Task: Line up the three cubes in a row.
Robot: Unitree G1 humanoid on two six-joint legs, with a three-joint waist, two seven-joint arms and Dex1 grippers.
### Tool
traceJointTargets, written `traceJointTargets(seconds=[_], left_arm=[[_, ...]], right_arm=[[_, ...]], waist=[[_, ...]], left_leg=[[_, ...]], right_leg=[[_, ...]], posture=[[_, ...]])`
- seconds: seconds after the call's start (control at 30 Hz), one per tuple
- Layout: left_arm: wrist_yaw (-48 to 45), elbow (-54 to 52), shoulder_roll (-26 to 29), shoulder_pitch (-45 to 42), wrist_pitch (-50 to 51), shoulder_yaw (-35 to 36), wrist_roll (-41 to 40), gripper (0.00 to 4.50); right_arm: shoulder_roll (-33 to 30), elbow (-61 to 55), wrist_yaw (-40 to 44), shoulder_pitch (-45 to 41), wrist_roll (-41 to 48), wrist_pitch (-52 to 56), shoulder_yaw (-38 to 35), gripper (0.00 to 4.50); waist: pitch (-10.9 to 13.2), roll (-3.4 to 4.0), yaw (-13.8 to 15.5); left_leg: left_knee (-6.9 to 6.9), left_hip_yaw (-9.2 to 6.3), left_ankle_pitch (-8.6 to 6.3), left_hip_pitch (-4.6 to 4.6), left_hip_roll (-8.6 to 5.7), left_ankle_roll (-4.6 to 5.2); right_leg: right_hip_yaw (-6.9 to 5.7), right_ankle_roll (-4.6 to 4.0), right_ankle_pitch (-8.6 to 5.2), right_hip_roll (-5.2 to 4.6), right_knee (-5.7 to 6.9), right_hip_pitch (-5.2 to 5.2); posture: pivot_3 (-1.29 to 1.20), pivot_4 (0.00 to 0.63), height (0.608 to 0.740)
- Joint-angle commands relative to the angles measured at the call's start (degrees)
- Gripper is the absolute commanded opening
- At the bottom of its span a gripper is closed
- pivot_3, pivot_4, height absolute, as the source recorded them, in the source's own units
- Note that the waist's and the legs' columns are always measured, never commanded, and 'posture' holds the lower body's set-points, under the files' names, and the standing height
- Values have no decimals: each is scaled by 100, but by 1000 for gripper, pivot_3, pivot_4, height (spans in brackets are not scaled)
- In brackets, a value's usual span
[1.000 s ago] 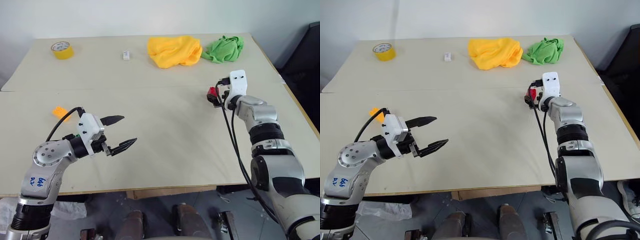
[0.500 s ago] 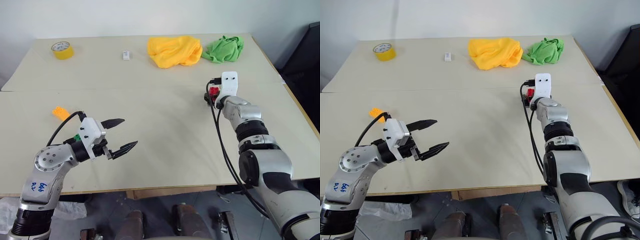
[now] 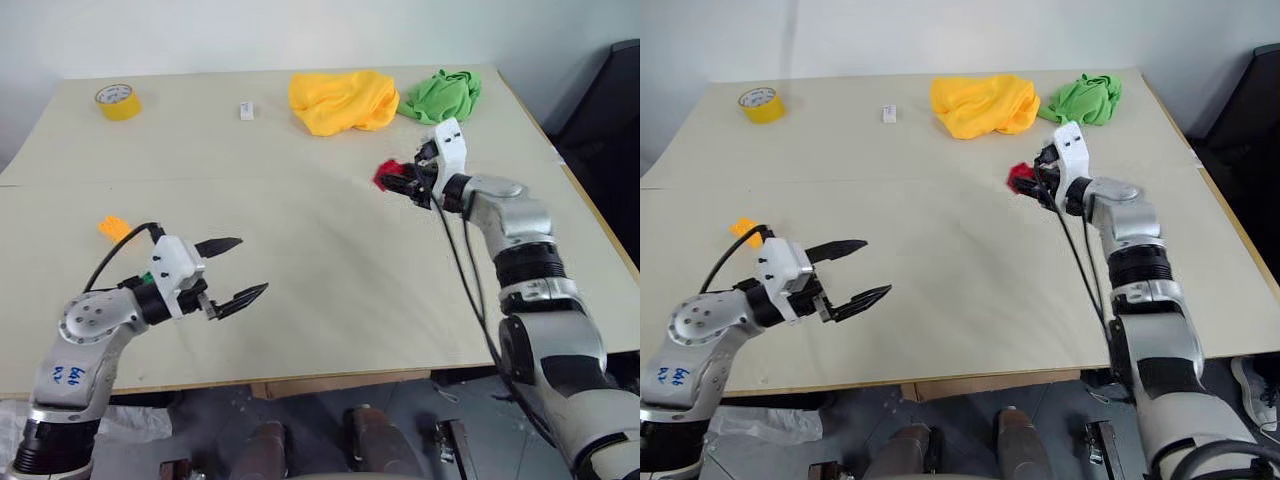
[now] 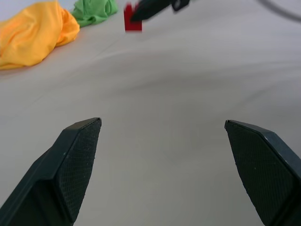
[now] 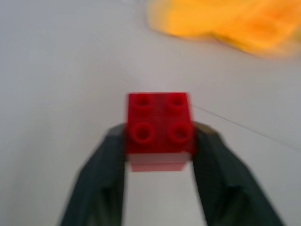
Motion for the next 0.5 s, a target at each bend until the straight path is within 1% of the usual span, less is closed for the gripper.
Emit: traceJointTargets(seconds=[0.03, 0.07, 0.13, 0.27, 0.4, 0.5], left_arm=[[-269, 133, 189, 176, -189, 341, -81, 4500], [-329, 192, 225, 241, -217, 400, -85, 4500], [-410, 285, 259, 324, -265, 463, -81, 4500], [-423, 338, 208, 378, -319, 478, -54, 4500], [-336, 189, 115, 442, -272, 439, -74, 4500], [-337, 51, 91, 565, -256, 433, -94, 4500]], right_arm=[[-502, -1243, 1915, 403, 234, -273, 617, 1477], [-629, -1393, 2170, 537, 62, -499, 856, 1477], [-732, -1528, 2418, 740, -220, -979, 1193, 1477], [-662, -1486, 2512, 1014, -685, -1777, 1629, 1477], [-431, -1232, 2428, 1060, -849, -2489, 1718, 1477], [-263, -949, 2447, 910, -861, -2494, 1710, 1477]], waist=[[0, 0, 15], [0, 0, 23], [0, -1, 35], [0, -1, 90], [0, -1, 103], [0, -1, 97]], left_leg=[[0, -1, 0, 0, 0, 0], [0, 0, -1, 1, 0, 0], [1, -1, -2, 7, 0, 0], [3, 0, -1, 9, 0, 0], [5, 0, -1, 9, 0, -1], [4, 0, -1, 9, 0, -2]], right_leg=[[0, 0, 0, 0, -3, 0], [0, 0, 0, -2, -6, 2], [0, 0, 0, -2, -12, 8], [1, 0, 0, -4, -35, 9], [1, 0, 0, -5, -35, 9], [0, 0, 0, -4, -36, 8]], posture=[[0, 150, 740], [0, 150, 740], [0, 150, 740], [0, 150, 740], [0, 150, 740], [0, 150, 740]])
